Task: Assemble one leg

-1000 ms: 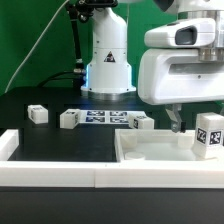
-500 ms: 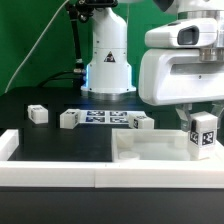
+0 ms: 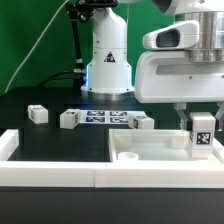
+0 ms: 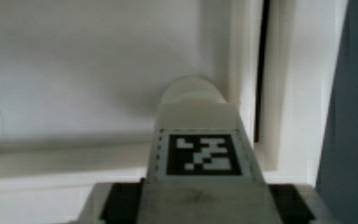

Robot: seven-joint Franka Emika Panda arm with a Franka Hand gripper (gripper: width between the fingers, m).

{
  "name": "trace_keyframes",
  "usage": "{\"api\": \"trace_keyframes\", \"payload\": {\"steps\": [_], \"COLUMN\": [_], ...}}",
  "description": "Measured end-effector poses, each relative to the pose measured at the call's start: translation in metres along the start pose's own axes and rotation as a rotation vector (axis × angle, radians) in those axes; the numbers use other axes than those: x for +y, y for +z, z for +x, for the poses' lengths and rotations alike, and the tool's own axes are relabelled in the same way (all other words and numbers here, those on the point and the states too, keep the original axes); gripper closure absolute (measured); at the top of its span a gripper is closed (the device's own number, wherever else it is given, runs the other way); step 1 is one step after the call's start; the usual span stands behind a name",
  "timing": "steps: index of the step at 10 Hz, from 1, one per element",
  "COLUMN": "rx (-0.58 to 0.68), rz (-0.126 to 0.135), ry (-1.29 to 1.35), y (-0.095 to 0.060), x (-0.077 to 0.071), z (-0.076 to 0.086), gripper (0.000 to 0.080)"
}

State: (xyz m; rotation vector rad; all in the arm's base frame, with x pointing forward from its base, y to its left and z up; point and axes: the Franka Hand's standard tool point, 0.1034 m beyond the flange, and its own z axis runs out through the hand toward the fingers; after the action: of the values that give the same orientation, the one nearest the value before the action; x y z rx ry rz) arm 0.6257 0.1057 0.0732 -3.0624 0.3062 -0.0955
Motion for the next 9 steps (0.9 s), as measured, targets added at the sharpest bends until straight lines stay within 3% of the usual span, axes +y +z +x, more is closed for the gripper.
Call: {"api": "trace_keyframes", "payload": {"steps": [5,7,9], "rx": [-0.017,-0.026,-0.038], "rz": [0.017,-0.005,0.006], "ry": [0.641,0.923,1.059], "y": [0.002,0.004,0.004], "x": [-0.011,-0.016,-0.015], "z": [-0.007,-0.013,-0.012], "gripper": [0.0508,0.0508,0.0508]}}
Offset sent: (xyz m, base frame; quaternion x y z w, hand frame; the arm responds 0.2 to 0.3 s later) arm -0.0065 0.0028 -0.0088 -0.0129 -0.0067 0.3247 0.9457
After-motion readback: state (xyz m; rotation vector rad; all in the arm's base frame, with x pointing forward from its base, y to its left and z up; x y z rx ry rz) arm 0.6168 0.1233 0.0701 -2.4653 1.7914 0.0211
